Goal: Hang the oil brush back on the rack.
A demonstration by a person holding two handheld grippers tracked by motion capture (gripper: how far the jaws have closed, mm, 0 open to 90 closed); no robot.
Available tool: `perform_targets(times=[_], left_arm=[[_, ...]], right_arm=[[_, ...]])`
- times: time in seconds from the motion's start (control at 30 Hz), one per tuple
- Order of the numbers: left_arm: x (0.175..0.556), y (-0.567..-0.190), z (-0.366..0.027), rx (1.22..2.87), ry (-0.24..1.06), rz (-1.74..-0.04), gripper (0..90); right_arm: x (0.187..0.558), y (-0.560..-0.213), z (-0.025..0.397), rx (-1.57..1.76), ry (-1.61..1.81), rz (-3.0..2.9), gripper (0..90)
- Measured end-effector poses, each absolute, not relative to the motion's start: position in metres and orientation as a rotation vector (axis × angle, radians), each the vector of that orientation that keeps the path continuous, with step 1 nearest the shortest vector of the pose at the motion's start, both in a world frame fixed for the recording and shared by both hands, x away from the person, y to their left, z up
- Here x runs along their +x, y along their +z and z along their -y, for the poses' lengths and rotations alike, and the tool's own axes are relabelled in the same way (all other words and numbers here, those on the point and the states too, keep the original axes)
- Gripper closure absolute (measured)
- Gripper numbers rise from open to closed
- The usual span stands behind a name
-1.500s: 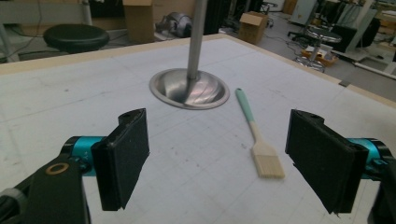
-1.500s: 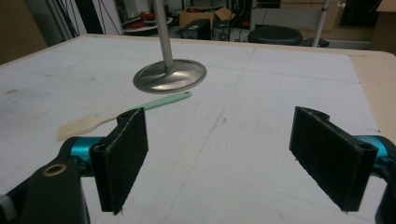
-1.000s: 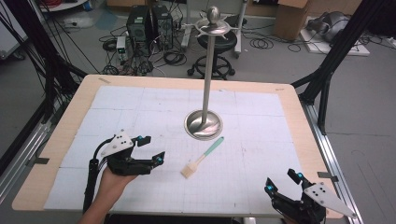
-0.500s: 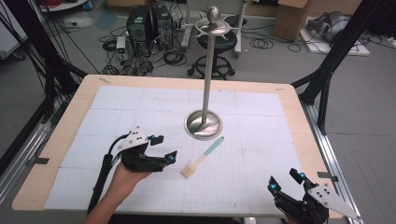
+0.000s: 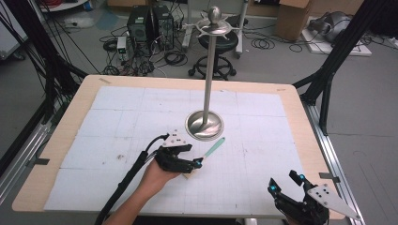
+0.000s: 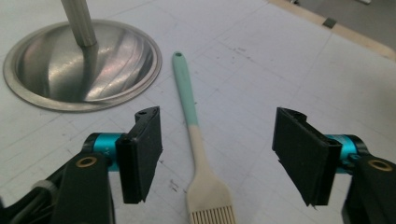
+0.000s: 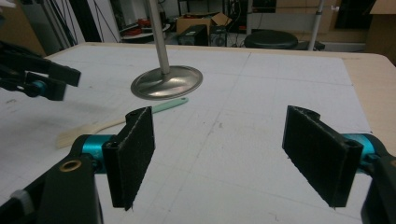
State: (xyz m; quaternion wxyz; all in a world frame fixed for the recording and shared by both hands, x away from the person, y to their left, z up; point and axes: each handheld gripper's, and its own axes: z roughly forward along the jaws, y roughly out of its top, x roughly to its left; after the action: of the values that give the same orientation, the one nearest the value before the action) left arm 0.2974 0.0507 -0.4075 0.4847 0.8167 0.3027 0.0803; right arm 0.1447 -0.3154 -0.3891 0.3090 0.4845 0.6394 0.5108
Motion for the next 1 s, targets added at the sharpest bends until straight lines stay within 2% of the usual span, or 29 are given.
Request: perform_targets(times=[0.17,0.27,0.47,0.77,1.0], left_arm=[[0.308,-0.420,-0.037,2.042,0.216,-0.765,31.3],[0.313,-0.425,-0.032,2.069,0.209,-0.771,34.3],[0.320,-0.436,-0.025,2.128,0.200,-0.781,47.1],[0.320,-0.442,-0.018,2.165,0.212,-0.791,53.9],[0.318,-0.441,-0.015,2.187,0.269,-0.792,61.3]], right_arm=[[0.145,-0.389,0.315,1.276,1.346,-1.699,24.2],[0.146,-0.390,0.315,1.273,1.350,-1.702,24.2],[0.146,-0.390,0.314,1.270,1.351,-1.704,24.2],[0.146,-0.390,0.313,1.271,1.348,-1.710,24.2],[0.146,-0.390,0.314,1.267,1.348,-1.707,24.2]])
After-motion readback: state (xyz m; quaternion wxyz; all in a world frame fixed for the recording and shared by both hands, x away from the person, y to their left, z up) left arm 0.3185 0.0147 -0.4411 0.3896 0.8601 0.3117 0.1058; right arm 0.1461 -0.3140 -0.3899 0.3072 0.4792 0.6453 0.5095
